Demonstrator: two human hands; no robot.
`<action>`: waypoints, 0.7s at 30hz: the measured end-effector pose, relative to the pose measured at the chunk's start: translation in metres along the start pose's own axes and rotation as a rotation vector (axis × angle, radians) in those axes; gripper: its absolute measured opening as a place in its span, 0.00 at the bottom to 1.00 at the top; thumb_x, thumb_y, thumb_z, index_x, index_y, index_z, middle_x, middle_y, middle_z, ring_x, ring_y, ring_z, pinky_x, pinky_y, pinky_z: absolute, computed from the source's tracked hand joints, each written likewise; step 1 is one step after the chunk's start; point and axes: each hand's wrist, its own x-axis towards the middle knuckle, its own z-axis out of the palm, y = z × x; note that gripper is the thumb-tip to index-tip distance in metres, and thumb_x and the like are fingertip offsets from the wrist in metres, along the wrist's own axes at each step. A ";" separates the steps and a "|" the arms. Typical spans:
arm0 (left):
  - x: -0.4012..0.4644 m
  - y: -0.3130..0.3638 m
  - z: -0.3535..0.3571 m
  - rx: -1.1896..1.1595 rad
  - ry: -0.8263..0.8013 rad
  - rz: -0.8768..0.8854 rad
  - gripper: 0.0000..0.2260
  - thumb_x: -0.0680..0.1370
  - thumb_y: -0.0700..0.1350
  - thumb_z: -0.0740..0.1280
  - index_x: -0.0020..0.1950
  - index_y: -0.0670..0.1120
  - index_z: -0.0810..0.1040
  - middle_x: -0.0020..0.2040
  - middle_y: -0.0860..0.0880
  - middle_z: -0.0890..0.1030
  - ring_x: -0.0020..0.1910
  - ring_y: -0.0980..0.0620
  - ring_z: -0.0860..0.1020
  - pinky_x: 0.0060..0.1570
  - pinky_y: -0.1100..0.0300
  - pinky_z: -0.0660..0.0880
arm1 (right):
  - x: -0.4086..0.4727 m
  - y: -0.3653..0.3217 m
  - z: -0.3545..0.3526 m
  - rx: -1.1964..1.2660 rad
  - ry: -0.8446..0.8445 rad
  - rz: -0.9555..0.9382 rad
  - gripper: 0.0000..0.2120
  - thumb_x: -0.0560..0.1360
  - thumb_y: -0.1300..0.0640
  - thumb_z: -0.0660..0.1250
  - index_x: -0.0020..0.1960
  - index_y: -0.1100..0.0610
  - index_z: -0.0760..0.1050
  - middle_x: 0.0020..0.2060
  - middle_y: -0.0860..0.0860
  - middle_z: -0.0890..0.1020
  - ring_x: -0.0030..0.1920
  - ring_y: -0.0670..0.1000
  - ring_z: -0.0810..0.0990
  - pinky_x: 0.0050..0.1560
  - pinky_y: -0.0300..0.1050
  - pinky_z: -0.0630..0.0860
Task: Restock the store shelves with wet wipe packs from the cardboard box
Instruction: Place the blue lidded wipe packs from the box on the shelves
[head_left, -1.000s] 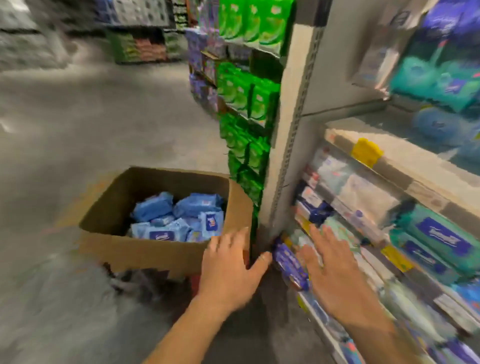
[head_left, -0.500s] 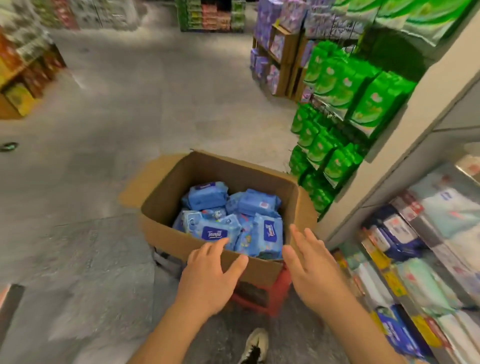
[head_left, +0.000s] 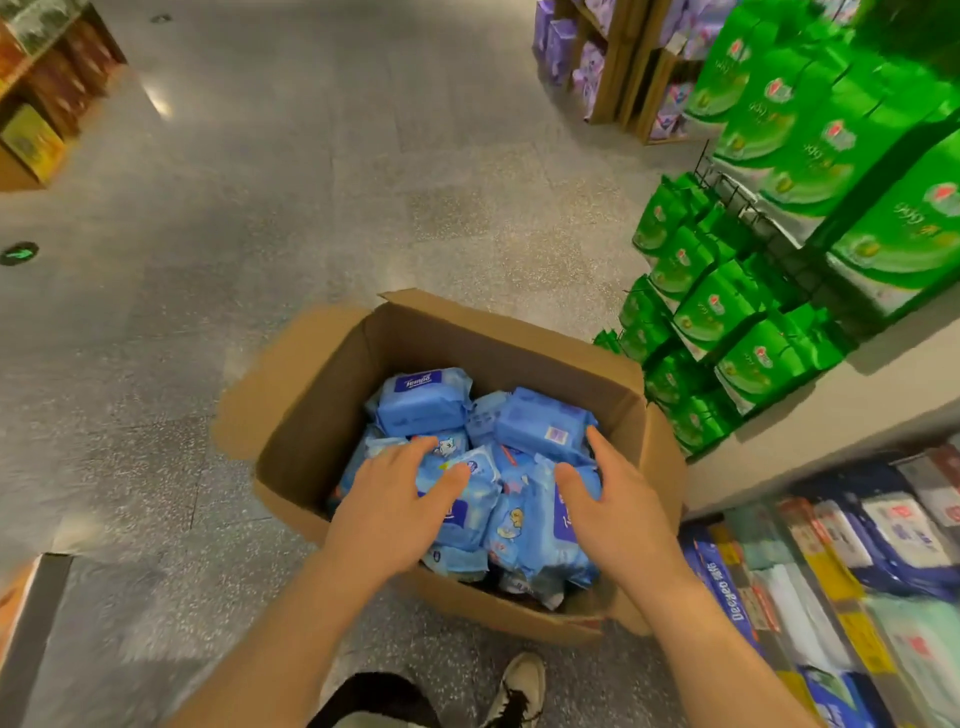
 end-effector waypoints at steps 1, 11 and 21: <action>0.012 -0.005 0.002 -0.018 -0.015 0.000 0.31 0.76 0.74 0.56 0.75 0.61 0.68 0.74 0.55 0.71 0.73 0.52 0.68 0.70 0.46 0.71 | 0.008 0.002 0.006 -0.007 0.026 0.024 0.32 0.82 0.44 0.63 0.82 0.49 0.57 0.79 0.46 0.65 0.78 0.49 0.63 0.73 0.44 0.63; 0.117 -0.065 0.049 0.053 -0.387 -0.017 0.37 0.72 0.76 0.54 0.76 0.58 0.69 0.76 0.52 0.71 0.76 0.49 0.65 0.74 0.47 0.64 | 0.082 0.088 0.121 -0.067 0.191 0.487 0.36 0.68 0.35 0.69 0.64 0.62 0.73 0.53 0.60 0.80 0.55 0.64 0.79 0.56 0.60 0.77; 0.155 -0.105 0.063 0.132 -0.509 0.036 0.27 0.80 0.67 0.61 0.76 0.57 0.69 0.73 0.52 0.73 0.73 0.50 0.68 0.72 0.49 0.67 | 0.115 0.111 0.157 -0.244 0.092 0.808 0.44 0.68 0.43 0.78 0.73 0.52 0.56 0.72 0.60 0.63 0.69 0.68 0.67 0.68 0.67 0.66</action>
